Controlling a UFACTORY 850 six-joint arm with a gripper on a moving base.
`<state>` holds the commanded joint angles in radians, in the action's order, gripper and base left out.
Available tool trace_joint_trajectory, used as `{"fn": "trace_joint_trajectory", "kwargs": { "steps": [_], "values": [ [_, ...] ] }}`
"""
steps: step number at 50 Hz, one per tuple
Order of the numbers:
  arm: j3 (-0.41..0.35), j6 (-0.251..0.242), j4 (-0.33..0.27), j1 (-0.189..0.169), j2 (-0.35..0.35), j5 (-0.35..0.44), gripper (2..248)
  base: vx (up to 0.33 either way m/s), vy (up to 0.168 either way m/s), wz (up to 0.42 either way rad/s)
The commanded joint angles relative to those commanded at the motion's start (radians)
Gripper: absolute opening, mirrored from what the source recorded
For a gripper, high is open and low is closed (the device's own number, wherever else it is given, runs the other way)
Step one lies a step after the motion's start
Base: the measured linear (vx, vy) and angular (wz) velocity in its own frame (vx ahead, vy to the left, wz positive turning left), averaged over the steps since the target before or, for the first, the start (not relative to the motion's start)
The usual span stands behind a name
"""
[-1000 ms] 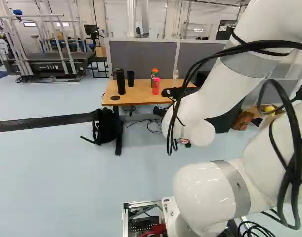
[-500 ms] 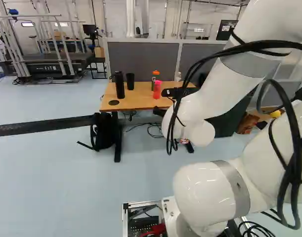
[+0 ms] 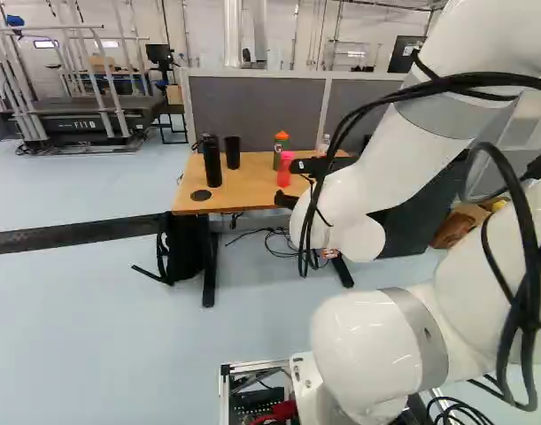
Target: Pick up the green bottle from the table
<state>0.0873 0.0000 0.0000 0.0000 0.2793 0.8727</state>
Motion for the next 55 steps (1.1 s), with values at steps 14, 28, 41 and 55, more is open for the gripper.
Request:
{"fn": "trace_joint_trajectory", "kwargs": {
  "steps": [14,28,41,55],
  "values": [
    [0.0,0.0,0.0,0.0,0.0,0.0,247,0.188,0.002,-0.016],
    [0.0,0.0,0.0,0.0,0.0,0.0,247,0.187,0.003,-0.019],
    [0.0,0.0,0.0,0.0,0.0,0.0,247,0.186,0.002,-0.02],
    [0.0,0.0,0.0,0.0,0.0,0.0,247,0.186,0.001,-0.024]
  ]
}}
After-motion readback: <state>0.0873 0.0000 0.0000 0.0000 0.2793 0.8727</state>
